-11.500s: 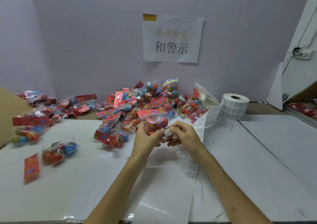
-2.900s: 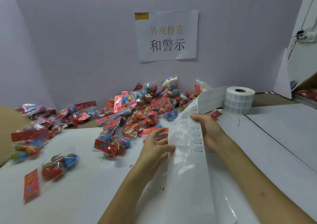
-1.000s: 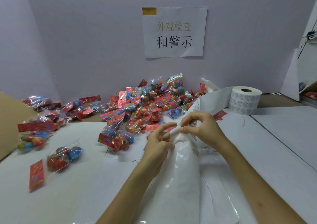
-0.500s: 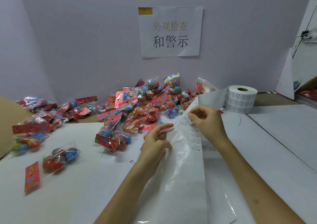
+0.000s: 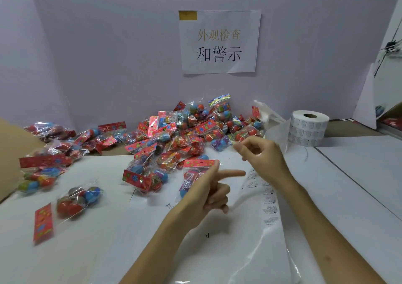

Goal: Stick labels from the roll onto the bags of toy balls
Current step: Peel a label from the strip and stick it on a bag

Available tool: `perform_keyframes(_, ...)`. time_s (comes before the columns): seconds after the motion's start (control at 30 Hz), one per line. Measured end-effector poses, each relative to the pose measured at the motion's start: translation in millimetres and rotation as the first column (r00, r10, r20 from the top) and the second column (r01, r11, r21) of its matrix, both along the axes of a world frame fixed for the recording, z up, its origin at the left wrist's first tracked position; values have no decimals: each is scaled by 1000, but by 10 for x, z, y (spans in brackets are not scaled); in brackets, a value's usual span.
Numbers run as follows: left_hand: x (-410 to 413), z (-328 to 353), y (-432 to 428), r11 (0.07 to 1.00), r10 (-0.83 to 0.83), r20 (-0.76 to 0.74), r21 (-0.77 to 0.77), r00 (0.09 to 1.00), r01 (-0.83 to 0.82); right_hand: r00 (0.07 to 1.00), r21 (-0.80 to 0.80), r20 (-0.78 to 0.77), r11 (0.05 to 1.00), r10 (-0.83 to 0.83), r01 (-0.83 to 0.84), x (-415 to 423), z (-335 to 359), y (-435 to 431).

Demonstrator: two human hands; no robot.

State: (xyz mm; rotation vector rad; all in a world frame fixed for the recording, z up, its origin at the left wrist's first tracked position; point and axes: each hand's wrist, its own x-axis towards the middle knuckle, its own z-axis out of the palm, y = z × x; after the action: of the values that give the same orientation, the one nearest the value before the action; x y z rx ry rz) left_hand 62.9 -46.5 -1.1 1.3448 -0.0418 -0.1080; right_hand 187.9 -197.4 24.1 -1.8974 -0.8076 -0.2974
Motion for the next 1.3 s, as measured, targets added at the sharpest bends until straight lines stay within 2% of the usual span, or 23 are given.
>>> perform_keyframes(0.1,22,12,44,988,71,10,-141,997,-69,991,-38,-12,990,136,-136,-60,-8,39)
perform_keyframes(0.27,36,50,53,917,261,-66,-297,963,-268,988,-43,-10,987,155,-156,-41,-48,32)
perform_keyframes(0.37,38,55,43,908,283,-36,-313,959,-279,988,-51,-37,987,152,-154,-22,-63,33)
perform_keyframes(0.53,28,65,51,889,332,-4,-334,943,-314,991,-164,-31,977,131,-134,-14,-101,52)
perform_keyframes(0.63,21,58,48,913,346,49,-246,937,-325,967,-31,-137,975,214,-220,-42,-78,93)
perform_keyframes(0.73,1,88,-13,946,324,102,-56,941,-320,930,74,-219,956,295,-285,-102,-24,142)
perform_keyframes(0.8,-1,102,-46,950,303,111,47,947,-309,922,103,-232,950,312,-295,-140,-22,170)
perform_keyframes(0.93,45,75,-78,936,314,110,131,943,-327,936,146,-221,958,274,-246,-115,-68,191)
perform_keyframes(1.03,88,44,-56,919,363,98,126,927,-374,963,106,-146,971,229,-215,-89,-104,183)
perform_keyframes(1.13,76,32,3,882,443,165,97,881,-461,984,-27,69,987,162,-161,-102,-144,163)
perform_keyframes(1.3,56,-1,-5,835,475,201,205,857,-510,961,-94,196,979,196,-181,-106,-161,152)
